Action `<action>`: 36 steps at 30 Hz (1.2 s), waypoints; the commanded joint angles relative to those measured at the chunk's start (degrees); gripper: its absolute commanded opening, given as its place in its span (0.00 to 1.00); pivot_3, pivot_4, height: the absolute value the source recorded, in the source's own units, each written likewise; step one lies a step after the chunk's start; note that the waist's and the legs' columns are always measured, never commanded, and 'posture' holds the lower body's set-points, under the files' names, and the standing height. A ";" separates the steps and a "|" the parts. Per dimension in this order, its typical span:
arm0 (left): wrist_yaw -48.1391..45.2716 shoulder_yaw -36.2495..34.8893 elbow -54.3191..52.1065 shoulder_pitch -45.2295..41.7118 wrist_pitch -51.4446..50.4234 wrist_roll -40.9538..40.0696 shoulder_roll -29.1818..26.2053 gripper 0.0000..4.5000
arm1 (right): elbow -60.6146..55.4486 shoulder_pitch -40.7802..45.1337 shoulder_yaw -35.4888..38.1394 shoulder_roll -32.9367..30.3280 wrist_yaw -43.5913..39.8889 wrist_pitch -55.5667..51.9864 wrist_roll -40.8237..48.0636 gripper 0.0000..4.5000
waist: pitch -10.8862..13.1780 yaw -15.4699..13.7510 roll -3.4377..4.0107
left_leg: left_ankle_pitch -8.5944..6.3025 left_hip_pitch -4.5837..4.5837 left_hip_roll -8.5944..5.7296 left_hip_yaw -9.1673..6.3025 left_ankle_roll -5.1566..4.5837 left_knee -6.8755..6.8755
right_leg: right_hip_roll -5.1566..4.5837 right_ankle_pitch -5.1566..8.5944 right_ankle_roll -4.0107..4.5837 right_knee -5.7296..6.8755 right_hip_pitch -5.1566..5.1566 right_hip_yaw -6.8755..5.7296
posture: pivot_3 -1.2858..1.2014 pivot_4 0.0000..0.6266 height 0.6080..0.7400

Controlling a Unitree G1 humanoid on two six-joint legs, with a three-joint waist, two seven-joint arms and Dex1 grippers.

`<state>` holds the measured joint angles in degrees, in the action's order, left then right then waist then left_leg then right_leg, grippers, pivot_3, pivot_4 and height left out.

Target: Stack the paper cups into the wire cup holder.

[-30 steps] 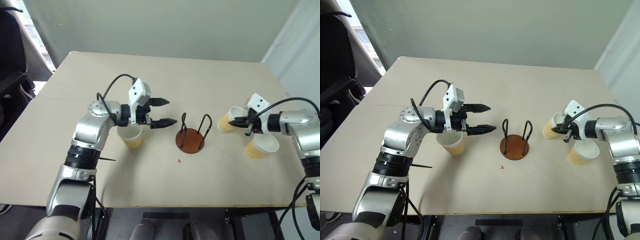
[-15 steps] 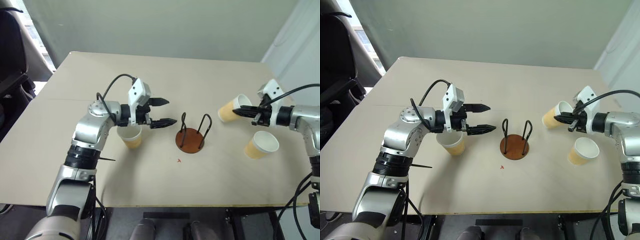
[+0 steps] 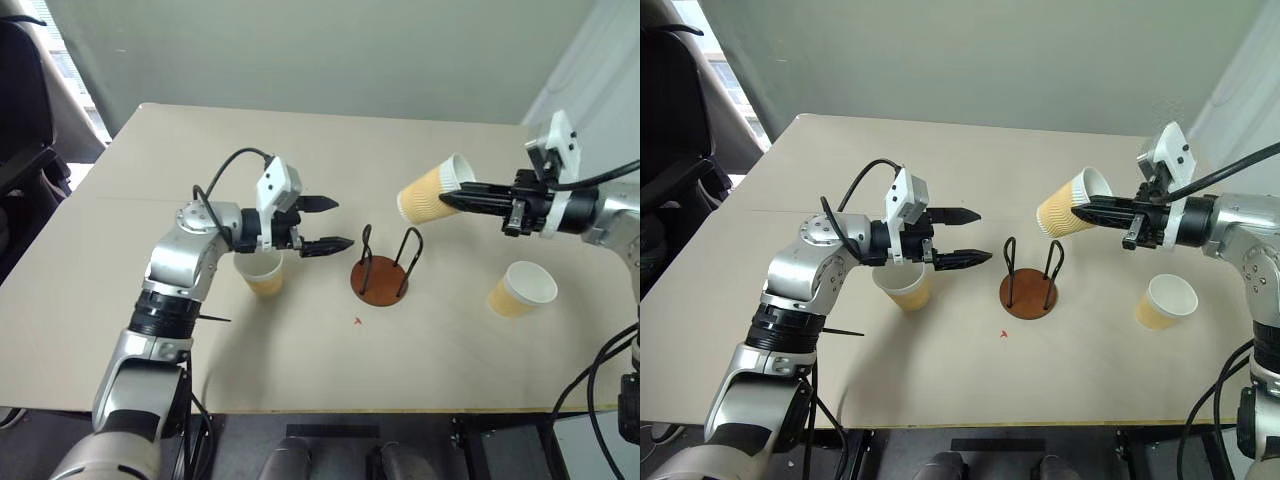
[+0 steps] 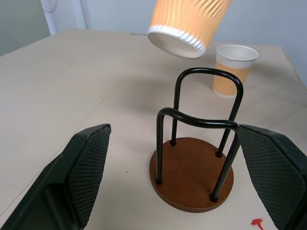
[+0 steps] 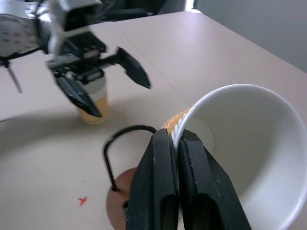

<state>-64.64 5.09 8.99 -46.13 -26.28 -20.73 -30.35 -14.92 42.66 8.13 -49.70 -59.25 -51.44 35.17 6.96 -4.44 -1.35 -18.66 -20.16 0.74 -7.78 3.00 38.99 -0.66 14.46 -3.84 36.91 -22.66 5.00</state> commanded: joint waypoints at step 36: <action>-8.29 -0.56 -5.47 -1.75 -0.16 -1.67 -7.35 1.00 | -4.15 5.92 -15.14 -6.22 -11.42 13.04 -8.18 0.02 | 0.00 0.14 0.00 | 0.01 -0.12 -0.01 -0.52 0.00 0.02 | -0.03 0.00 0.00 0.00 -0.08 -0.08 | 0.52 0.24 1.00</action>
<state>-72.68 5.28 6.26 -46.32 -26.56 -21.36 -37.44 -18.50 47.94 -7.67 -55.20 -70.33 -39.88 27.93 6.97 -4.30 -1.35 -18.65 -20.29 0.73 -8.30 3.00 39.01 -0.69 14.46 -3.84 36.91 -22.74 4.92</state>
